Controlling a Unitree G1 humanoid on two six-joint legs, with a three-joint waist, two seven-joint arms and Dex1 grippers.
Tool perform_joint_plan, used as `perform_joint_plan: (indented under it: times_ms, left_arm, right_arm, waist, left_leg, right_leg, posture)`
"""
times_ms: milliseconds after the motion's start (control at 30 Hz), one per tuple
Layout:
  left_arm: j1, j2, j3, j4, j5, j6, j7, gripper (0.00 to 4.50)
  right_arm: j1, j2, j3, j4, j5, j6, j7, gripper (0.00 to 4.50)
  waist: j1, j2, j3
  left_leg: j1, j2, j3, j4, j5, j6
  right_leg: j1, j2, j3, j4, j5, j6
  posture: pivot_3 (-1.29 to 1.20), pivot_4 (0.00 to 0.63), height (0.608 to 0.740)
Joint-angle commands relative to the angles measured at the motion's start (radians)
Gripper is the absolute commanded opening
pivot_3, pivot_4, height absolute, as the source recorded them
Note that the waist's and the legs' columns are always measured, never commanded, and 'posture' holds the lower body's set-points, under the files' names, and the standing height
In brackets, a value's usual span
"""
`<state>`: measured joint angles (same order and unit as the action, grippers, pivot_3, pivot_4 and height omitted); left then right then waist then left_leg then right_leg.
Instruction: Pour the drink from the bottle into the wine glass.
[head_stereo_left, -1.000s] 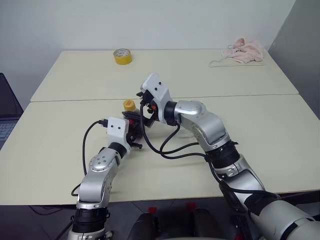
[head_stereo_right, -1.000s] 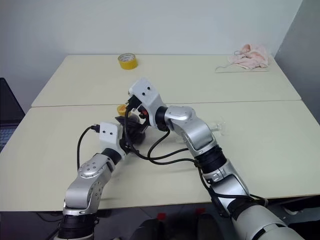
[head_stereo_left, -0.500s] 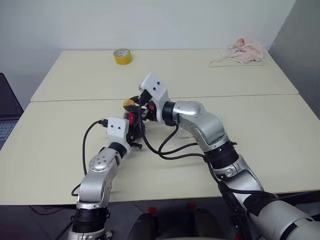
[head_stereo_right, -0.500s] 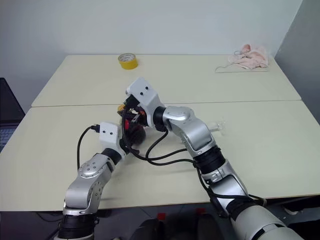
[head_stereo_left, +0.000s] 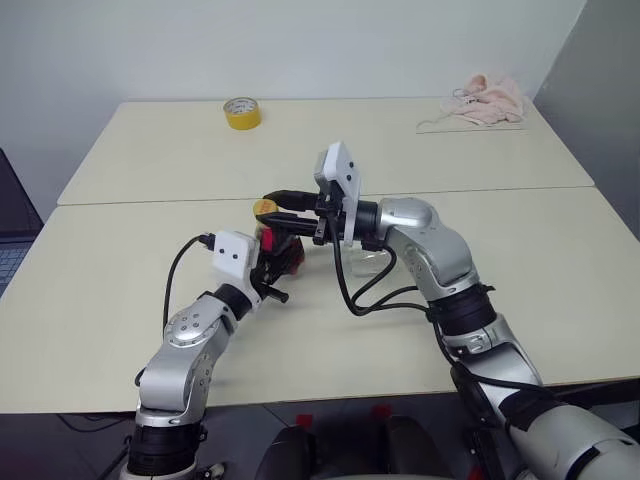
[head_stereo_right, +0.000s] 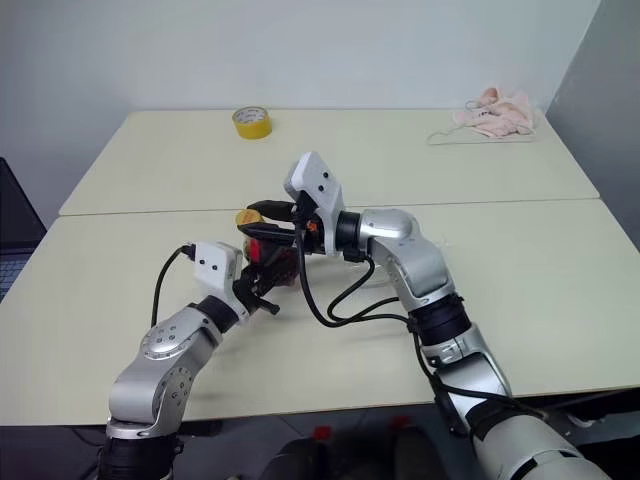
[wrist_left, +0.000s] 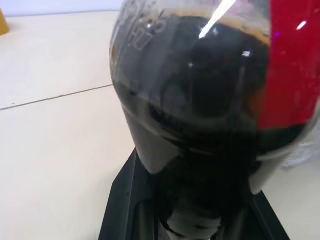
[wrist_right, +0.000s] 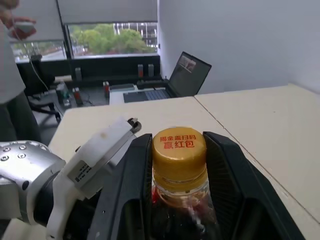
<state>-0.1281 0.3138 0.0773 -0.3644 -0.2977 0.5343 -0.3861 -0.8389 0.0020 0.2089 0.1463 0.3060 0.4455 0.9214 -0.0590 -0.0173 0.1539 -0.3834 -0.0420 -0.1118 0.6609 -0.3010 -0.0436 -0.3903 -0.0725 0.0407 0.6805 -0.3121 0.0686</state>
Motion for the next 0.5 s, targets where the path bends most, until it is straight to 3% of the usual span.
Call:
perform_joint_plan:
  times_ms: [33,500]
  left_arm:
    - [0.011,0.009,0.009,0.025,-0.006,0.047,0.016,0.75]
    - [-0.004,0.007,0.008,0.033,0.023,0.028,0.065,0.73]
  right_arm:
    - [-0.006,0.093,0.031,-0.106,0.127,0.004,0.06,1.22]
    - [0.031,0.031,-0.002,-0.16,0.117,0.004,-0.052,1.21]
  waist:
    - [-0.005,0.001,0.001]
    - [0.007,0.001,0.0]
  left_leg:
    - [0.0,0.0,0.0,0.0,0.0,0.0]
    - [0.001,0.0,-0.002,0.001,0.0,-0.001]
  right_leg:
    - [0.0,0.0,0.0,0.0,0.0,0.0]
    - [0.001,0.0,-0.001,0.0,0.0,0.0]
  posture:
    - [0.0,0.15,0.74]
    - [0.0,0.15,0.74]
